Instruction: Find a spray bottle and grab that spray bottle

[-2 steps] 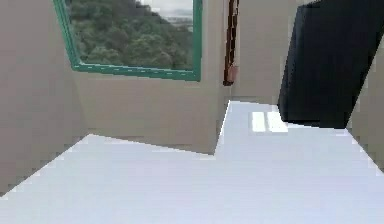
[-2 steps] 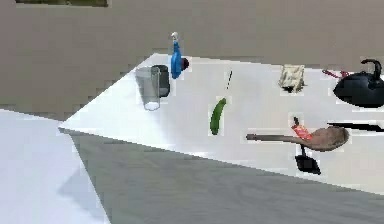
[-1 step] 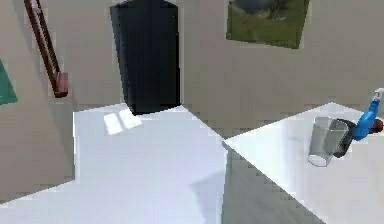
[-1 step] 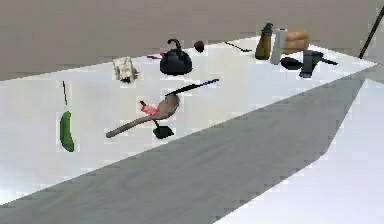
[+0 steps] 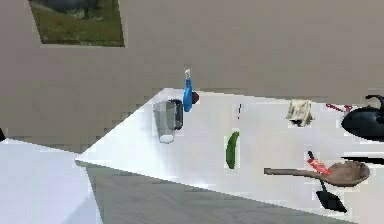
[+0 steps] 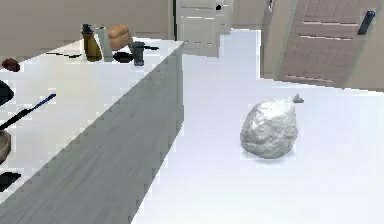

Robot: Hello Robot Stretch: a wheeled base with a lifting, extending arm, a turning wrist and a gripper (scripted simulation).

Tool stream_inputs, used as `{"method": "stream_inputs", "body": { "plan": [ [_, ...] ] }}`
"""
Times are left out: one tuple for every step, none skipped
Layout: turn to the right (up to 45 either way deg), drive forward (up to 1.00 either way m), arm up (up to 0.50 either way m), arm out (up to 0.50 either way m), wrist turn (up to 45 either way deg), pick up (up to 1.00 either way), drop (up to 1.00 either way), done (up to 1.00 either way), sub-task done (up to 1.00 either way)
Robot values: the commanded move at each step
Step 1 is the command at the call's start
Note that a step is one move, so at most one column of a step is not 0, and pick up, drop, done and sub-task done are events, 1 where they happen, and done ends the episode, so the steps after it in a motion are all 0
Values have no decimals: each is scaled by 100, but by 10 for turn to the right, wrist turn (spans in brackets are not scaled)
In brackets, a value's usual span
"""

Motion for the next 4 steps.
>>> {"method": "stream_inputs", "body": {
  "plan": [
    [150, 0, 0, 0, 0, 0, 0, 0, 0],
    [0, 25, 0, 0, 0, 0, 0, 0, 0],
    [-450, 0, 0, 0, 0, 0, 0, 0, 0],
    [-450, 0, 0, 0, 0, 0, 0, 0, 0]
  ]
}}
